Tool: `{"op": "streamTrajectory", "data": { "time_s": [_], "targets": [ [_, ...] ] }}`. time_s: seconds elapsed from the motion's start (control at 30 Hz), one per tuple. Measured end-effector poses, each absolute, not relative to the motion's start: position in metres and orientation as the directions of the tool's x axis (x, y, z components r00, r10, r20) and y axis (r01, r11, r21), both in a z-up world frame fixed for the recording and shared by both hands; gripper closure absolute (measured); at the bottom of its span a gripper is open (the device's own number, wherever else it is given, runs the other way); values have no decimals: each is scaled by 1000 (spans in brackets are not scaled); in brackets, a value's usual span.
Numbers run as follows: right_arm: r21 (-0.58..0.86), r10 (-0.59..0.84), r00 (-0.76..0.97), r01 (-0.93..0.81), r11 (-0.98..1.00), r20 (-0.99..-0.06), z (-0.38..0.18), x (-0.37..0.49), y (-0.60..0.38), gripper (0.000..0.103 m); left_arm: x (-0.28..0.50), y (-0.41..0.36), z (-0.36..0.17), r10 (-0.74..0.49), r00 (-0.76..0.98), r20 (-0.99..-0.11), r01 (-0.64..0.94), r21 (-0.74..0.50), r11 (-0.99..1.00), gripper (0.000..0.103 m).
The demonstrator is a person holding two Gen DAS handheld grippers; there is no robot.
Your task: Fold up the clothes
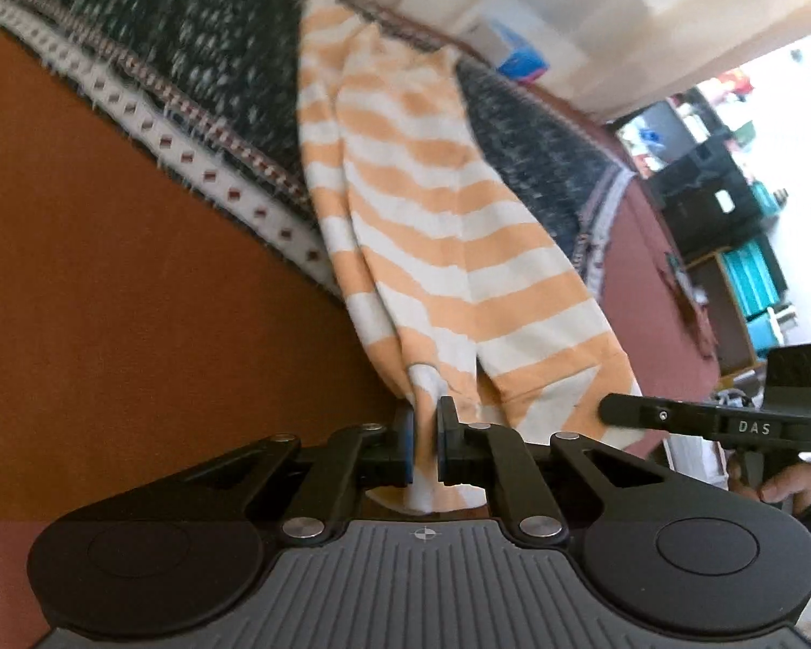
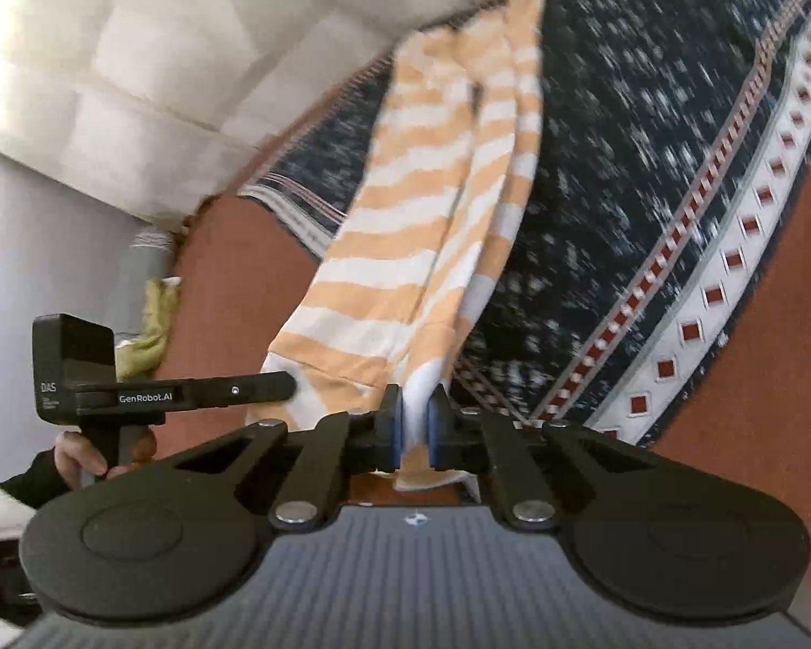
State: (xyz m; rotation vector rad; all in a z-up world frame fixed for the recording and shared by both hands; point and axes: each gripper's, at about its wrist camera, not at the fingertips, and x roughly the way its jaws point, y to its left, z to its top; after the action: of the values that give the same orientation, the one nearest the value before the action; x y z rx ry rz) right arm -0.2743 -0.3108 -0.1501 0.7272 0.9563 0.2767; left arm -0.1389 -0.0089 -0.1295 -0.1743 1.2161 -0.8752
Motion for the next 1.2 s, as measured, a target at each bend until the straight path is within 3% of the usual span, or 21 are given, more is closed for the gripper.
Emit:
{"op": "streamTrajectory", "data": {
  "time_s": [0.17,0.27,0.33,0.37,0.4,0.43,0.5,0.83,0.87,0.9,0.97,1.2],
  "targets": [
    [661,517,533,112,741,-670,-160,-284,-310,93,-143,-9,-153,-601,60,-797,497,-498,711,99],
    [639,498,491,169,751,-715,-188,-286,-310,93,-142,-10,-176,-555,28,-831,468,-480,742,73],
    [635,487,487,198,747,-725,-198,-287,-313,88,-142,-8,-178,-562,21,-827,457,-493,741,66],
    [635,479,498,206,744,-723,-197,-289,-315,86,-142,-7,-178,-566,17,-824,451,-499,740,57],
    [636,472,509,213,741,-720,-197,-291,-317,80,-142,-6,-179,-570,14,-822,445,-505,740,48],
    [638,468,517,215,739,-717,-196,-293,-319,73,-142,-5,-180,-573,11,-819,439,-511,739,47],
    [635,467,519,208,744,-716,-195,-294,-322,68,-142,-3,-181,-581,4,-814,427,-524,737,47],
    [664,513,489,203,720,-706,-205,-286,-314,68,-140,-9,-189,-602,-7,-798,389,-557,734,48],
    [672,519,492,205,711,-699,-204,-285,-315,68,-140,-11,-190,-601,-14,-799,390,-558,732,56],
    [685,530,495,204,699,-689,-203,-285,-317,71,-140,-12,-191,-601,-20,-799,391,-559,731,74],
    [709,551,501,203,675,-668,-200,-283,-320,83,-139,-14,-192,-604,-31,-796,386,-567,728,91],
    [787,618,519,199,584,-590,-189,-276,-333,90,-134,-10,-172,-666,-41,-745,338,-638,692,94]
  ]
}}
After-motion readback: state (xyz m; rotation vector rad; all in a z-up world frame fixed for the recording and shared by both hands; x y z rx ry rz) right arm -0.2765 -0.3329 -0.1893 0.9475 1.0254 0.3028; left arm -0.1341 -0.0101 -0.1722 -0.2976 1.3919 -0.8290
